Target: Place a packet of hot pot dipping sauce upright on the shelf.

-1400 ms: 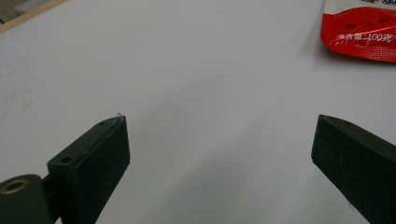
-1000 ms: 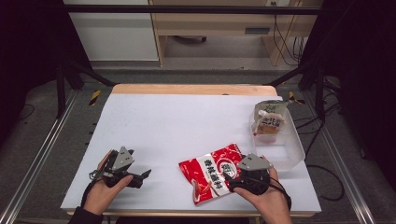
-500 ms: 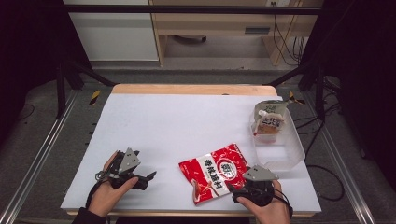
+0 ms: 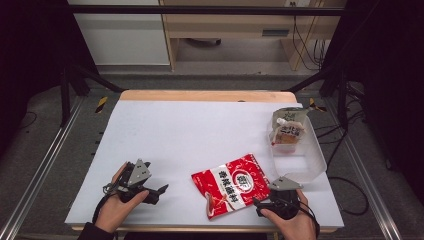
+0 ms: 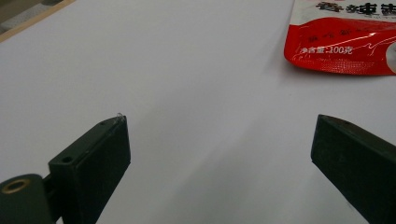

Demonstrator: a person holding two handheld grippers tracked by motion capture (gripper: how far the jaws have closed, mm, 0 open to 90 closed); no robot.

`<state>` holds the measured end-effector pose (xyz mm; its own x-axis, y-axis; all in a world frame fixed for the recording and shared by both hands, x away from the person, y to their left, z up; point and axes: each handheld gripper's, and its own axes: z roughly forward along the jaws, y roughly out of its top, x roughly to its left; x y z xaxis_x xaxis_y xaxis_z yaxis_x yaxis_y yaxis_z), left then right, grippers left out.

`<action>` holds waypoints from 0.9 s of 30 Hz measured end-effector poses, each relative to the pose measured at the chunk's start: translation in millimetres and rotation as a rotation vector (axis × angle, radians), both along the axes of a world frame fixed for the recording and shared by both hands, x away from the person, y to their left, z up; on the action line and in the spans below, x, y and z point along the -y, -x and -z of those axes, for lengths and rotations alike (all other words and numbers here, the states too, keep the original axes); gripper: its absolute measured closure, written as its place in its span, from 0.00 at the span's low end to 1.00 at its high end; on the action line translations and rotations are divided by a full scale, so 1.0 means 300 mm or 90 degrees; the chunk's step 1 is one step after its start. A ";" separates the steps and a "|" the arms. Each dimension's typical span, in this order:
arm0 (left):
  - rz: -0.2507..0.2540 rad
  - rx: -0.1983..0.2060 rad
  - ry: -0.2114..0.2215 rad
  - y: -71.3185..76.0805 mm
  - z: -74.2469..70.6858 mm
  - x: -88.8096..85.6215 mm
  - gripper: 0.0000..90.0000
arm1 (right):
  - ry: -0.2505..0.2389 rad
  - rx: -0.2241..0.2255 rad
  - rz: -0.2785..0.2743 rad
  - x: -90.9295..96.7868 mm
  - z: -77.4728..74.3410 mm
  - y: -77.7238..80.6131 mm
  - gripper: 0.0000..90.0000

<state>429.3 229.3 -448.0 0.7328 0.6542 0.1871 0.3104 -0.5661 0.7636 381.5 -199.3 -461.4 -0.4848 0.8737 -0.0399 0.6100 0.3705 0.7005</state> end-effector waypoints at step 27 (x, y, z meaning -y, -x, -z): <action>0.004 -0.008 -0.001 -0.004 0.005 0.002 0.05 | -0.021 -0.055 -0.002 0.004 0.032 -0.033 0.17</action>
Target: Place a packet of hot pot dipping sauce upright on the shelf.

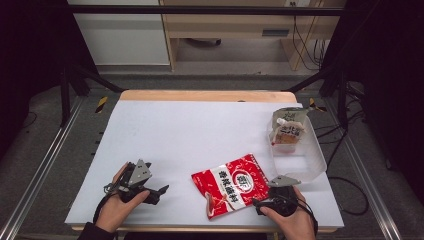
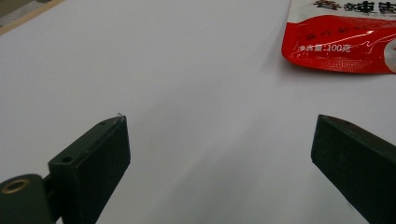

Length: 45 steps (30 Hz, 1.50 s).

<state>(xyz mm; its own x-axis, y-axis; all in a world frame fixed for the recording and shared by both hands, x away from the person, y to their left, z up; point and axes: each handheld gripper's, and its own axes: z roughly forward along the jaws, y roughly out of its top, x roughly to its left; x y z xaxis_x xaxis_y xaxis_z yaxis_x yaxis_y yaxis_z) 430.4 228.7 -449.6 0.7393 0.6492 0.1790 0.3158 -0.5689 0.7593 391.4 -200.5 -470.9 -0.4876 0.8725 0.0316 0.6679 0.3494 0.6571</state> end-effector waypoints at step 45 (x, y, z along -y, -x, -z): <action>0.059 -0.008 -0.005 -0.051 -0.075 0.047 0.08 | 0.026 0.069 -0.211 -0.156 -0.311 -0.224 1.00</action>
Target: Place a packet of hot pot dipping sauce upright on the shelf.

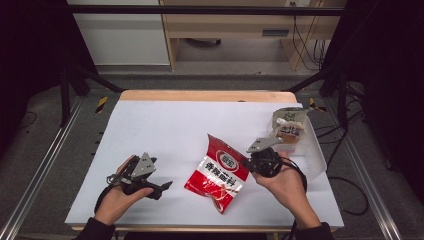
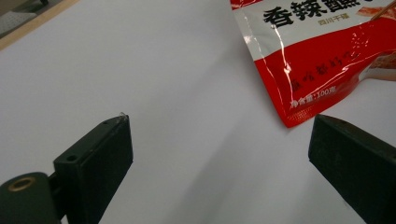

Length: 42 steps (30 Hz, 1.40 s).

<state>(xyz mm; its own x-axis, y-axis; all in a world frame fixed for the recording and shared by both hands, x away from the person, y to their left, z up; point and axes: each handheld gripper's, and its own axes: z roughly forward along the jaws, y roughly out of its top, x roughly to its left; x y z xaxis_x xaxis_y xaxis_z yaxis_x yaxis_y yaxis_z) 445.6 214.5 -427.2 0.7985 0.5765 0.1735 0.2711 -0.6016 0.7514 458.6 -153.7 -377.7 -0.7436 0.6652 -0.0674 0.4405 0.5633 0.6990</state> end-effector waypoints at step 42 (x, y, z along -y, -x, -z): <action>0.123 0.018 0.075 -0.128 -0.233 0.126 0.95 | 0.012 0.055 -0.184 -0.155 -0.222 -0.016 1.00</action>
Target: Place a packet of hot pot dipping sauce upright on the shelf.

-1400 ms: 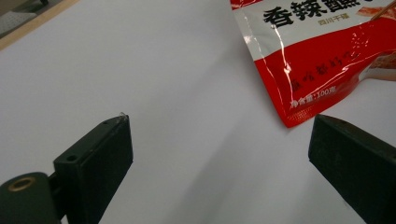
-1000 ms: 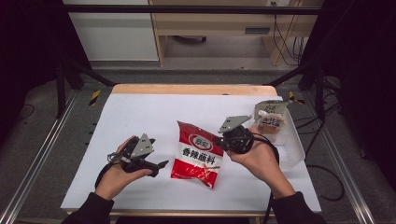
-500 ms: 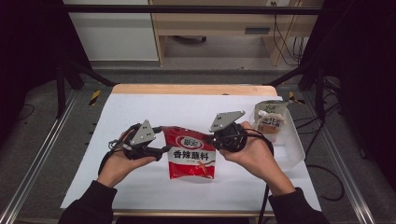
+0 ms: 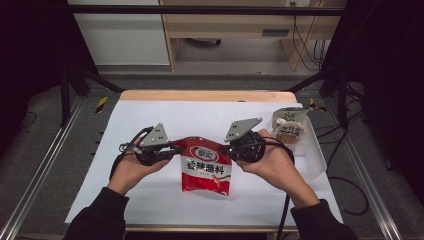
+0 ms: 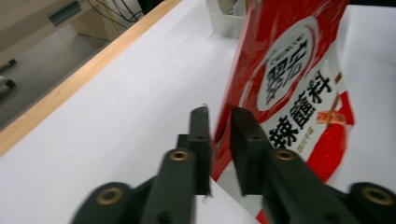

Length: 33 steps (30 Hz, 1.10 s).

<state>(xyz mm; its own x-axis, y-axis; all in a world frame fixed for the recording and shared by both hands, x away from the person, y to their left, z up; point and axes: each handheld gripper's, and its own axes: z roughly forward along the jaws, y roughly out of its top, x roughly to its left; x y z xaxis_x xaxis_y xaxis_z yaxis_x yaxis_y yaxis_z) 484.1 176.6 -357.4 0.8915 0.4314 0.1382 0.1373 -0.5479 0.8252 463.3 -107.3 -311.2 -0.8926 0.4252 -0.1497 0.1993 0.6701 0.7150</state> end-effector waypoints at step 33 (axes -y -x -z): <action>0.045 0.005 -0.026 0.055 -0.109 0.076 1.00 | 0.174 0.014 -0.035 -0.017 0.002 -0.028 1.00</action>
